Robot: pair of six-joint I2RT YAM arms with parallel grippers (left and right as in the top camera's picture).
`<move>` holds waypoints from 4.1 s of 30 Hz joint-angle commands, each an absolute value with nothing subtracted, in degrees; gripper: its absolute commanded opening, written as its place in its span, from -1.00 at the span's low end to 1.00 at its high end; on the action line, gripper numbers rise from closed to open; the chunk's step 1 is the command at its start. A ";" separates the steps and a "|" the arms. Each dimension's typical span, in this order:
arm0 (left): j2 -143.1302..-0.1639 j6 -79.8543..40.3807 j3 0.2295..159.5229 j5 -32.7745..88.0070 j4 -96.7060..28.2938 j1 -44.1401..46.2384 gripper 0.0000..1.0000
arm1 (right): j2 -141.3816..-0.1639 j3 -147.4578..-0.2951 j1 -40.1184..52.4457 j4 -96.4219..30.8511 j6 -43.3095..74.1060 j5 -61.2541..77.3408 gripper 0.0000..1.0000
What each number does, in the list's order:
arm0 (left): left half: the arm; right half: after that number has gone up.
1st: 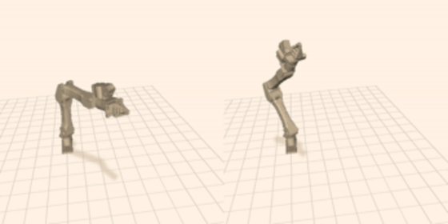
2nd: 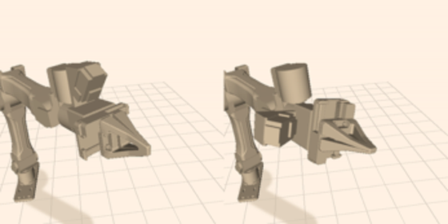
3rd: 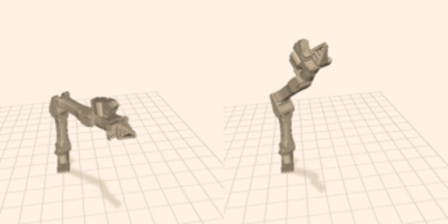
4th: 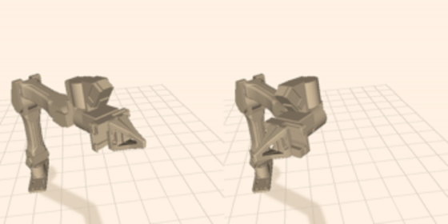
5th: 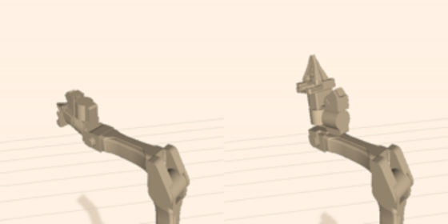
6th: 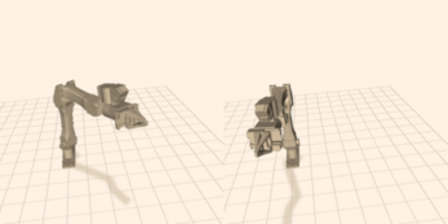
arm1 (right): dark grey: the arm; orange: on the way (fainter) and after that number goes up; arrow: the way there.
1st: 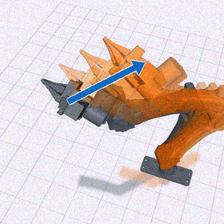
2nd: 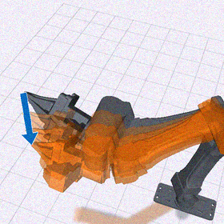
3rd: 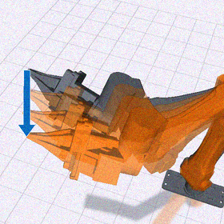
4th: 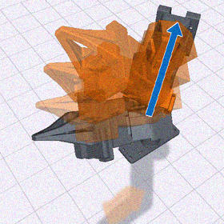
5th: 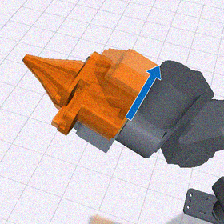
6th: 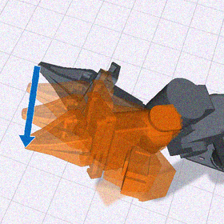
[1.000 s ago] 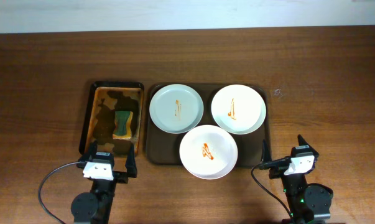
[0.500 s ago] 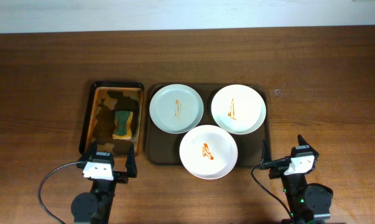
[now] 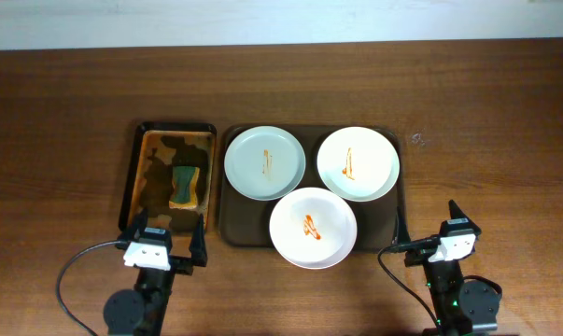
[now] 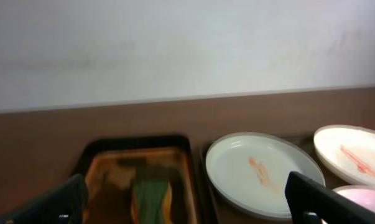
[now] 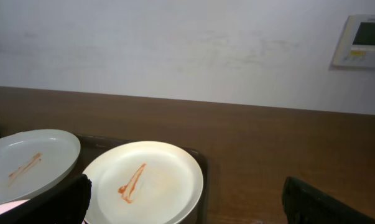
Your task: Clean dirty plates on tray and stack at the side
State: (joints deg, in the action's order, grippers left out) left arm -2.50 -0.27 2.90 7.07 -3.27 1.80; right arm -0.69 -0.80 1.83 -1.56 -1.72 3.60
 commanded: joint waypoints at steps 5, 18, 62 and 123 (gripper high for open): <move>-20.45 -0.82 20.38 6.17 -13.54 1.80 0.99 | -10.20 -13.45 2.24 -11.62 5.45 1.48 0.97; -58.59 -0.45 52.93 6.59 -44.91 1.80 0.99 | -45.98 -48.10 2.24 -44.75 5.43 11.03 0.97; -94.41 -0.67 60.90 -2.46 -26.46 1.69 -1.00 | -76.14 -48.07 6.74 -43.29 8.01 22.04 0.22; -89.12 -26.15 63.05 16.58 -23.88 24.49 -1.00 | -76.51 -47.81 6.74 -43.13 8.03 21.82 0.24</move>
